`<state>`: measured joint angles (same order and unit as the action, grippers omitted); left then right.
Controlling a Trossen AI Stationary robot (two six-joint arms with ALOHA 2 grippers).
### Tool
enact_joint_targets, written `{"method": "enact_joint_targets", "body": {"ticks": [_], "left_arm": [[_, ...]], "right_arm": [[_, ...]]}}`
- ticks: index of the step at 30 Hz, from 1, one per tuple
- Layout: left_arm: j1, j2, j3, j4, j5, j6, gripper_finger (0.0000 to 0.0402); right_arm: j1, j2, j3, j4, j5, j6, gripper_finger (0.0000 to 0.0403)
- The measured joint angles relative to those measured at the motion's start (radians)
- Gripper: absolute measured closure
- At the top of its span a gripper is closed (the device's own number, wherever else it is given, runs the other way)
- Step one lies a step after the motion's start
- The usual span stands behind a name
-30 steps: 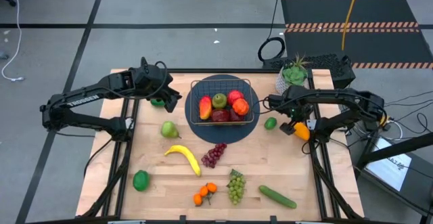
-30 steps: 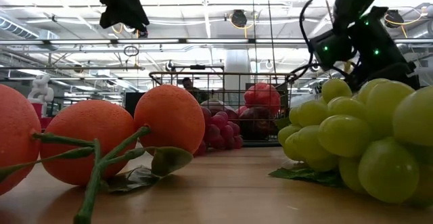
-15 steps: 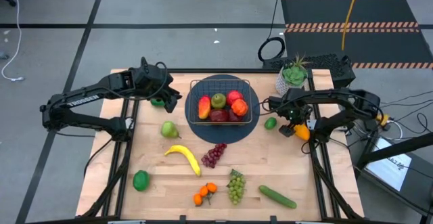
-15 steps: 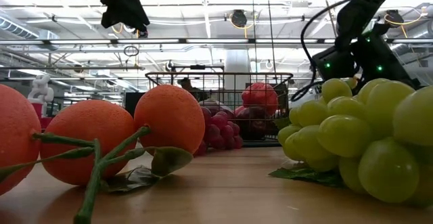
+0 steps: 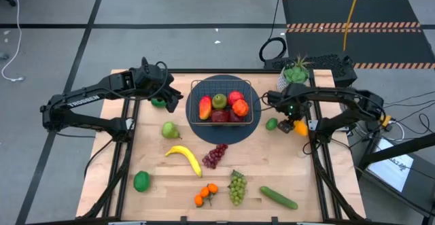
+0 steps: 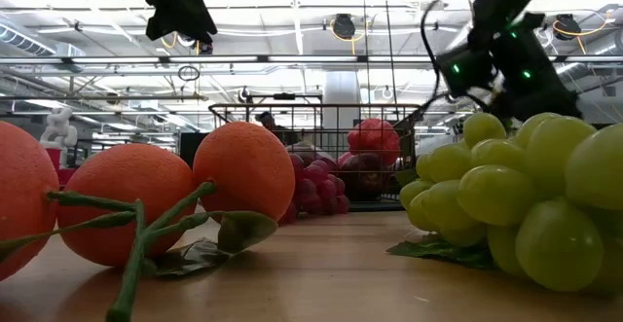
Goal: Build produce basket
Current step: Put the yellow mango into the wire basket
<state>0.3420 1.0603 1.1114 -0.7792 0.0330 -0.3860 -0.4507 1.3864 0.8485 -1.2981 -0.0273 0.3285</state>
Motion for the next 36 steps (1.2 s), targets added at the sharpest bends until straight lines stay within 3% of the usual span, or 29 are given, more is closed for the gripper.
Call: {"method": "enact_joint_targets", "body": {"ticks": [10, 15, 20, 30, 36], "left_arm": [[0.0, 0.0, 0.0, 0.008, 0.0, -0.068, 0.0295], [0.0, 0.0, 0.0, 0.008, 0.0, -0.087, 0.0295], [0.0, 0.0, 0.0, 0.008, 0.0, -0.136, 0.0295], [0.0, 0.0, 0.0, 0.031, -0.007, -0.198, 0.0295], [0.0, 0.0, 0.0, 0.031, -0.007, -0.223, 0.0295]], "right_arm": [[-0.01, -0.018, 0.245, -0.094, 0.029, 0.0, 0.0149], [-0.021, -0.021, 0.36, -0.013, 0.02, -0.001, 0.0149], [-0.021, -0.021, 0.452, 0.16, -0.054, -0.006, 0.0149], [-0.021, -0.032, 0.475, 0.67, -0.347, 0.165, 0.0149], [-0.021, -0.032, 0.475, 1.057, -0.396, 0.254, 0.0149]]}}
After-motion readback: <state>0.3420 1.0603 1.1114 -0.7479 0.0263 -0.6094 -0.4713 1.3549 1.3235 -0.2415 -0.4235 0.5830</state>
